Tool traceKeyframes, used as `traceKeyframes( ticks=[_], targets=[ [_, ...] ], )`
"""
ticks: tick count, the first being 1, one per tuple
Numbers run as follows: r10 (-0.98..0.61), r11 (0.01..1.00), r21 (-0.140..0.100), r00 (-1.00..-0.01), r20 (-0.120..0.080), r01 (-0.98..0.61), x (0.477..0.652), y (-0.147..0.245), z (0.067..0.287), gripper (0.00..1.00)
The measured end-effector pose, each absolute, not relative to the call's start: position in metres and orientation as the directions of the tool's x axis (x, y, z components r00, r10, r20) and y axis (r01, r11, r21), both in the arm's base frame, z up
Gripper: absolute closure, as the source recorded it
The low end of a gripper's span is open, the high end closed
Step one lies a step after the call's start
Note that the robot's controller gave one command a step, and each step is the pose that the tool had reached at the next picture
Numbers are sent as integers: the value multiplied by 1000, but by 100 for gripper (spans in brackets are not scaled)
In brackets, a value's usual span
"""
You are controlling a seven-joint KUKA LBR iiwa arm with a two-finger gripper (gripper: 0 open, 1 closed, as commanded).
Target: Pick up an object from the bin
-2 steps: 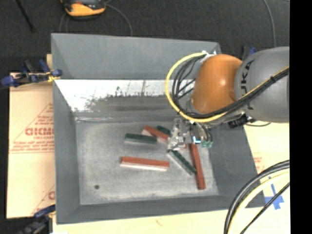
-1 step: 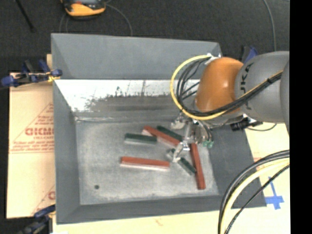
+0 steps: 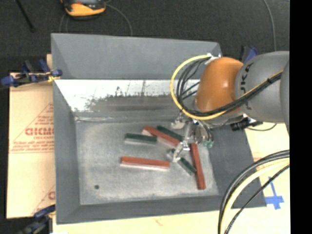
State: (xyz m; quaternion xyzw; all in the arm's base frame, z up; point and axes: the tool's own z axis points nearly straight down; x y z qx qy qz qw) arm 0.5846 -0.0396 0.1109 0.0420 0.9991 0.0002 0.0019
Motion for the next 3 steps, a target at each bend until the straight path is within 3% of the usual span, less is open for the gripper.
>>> traceKeyframes(
  ticks=[1,2,3],
  targets=[
    [194,981,4,-980,-44,194,604,-20,85,100],
    [193,981,4,-980,-44,193,604,-20,85,100],
    [197,980,1,-980,-4,197,601,-21,121,100]
  ],
)
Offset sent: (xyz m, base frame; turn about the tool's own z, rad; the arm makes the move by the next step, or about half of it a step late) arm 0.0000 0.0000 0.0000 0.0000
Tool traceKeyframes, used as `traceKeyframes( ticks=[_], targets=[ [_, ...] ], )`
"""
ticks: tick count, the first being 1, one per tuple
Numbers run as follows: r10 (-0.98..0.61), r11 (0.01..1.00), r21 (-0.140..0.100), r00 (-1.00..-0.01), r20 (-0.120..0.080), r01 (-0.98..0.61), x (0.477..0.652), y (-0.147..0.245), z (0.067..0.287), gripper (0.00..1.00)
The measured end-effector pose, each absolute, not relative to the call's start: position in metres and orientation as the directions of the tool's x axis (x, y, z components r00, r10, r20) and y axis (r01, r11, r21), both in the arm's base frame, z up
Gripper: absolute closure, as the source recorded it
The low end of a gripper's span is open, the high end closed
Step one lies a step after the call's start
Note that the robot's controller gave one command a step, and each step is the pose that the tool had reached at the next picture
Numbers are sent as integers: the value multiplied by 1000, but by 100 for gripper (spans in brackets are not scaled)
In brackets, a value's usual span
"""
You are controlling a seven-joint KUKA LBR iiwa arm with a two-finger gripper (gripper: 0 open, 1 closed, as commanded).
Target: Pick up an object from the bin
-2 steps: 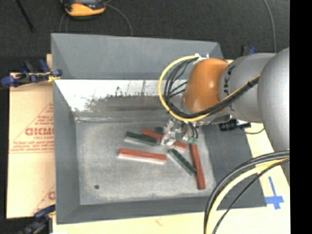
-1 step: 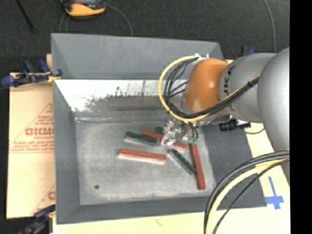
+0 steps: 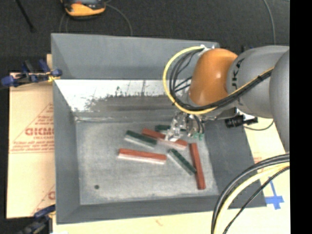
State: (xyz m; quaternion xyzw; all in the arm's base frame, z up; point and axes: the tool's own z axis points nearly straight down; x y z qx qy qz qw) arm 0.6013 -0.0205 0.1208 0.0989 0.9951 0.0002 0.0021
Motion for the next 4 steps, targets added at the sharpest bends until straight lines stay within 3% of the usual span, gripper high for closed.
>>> traceKeyframes(
  ticks=[1,2,3,4],
  targets=[
    [209,978,1,-978,-1,209,606,-17,180,100],
    [299,954,0,-954,1,299,583,-22,254,100],
    [214,977,-1,-977,-6,214,592,-20,297,100],
    [207,978,3,-978,-9,207,633,-5,169,0]
  ],
)
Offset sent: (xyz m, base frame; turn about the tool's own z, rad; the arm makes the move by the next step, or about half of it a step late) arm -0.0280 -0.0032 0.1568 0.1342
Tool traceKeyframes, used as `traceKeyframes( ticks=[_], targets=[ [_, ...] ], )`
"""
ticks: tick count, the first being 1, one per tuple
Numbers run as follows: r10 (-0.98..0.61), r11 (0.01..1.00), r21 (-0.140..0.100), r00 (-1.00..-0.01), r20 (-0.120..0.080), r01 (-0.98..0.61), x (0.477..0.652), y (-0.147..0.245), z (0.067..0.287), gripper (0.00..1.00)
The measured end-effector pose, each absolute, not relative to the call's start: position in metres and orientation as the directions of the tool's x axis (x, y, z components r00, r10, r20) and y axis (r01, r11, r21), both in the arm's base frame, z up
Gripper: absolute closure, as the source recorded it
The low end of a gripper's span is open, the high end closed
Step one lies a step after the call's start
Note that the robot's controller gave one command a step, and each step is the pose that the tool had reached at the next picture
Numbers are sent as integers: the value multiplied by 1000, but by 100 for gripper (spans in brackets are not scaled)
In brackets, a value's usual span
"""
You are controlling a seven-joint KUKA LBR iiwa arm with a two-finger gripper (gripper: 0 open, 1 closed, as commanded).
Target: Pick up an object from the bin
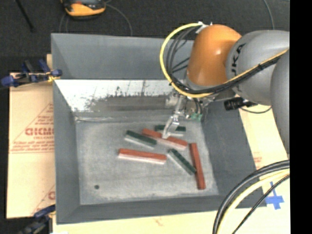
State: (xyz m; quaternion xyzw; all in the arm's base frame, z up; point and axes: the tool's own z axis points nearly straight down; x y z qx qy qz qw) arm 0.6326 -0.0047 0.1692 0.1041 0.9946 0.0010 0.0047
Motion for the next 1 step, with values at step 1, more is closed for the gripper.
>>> traceKeyframes(
  ticks=[1],
  targets=[
    [230,973,1,-973,-1,230,637,-1,146,0]
  ],
)
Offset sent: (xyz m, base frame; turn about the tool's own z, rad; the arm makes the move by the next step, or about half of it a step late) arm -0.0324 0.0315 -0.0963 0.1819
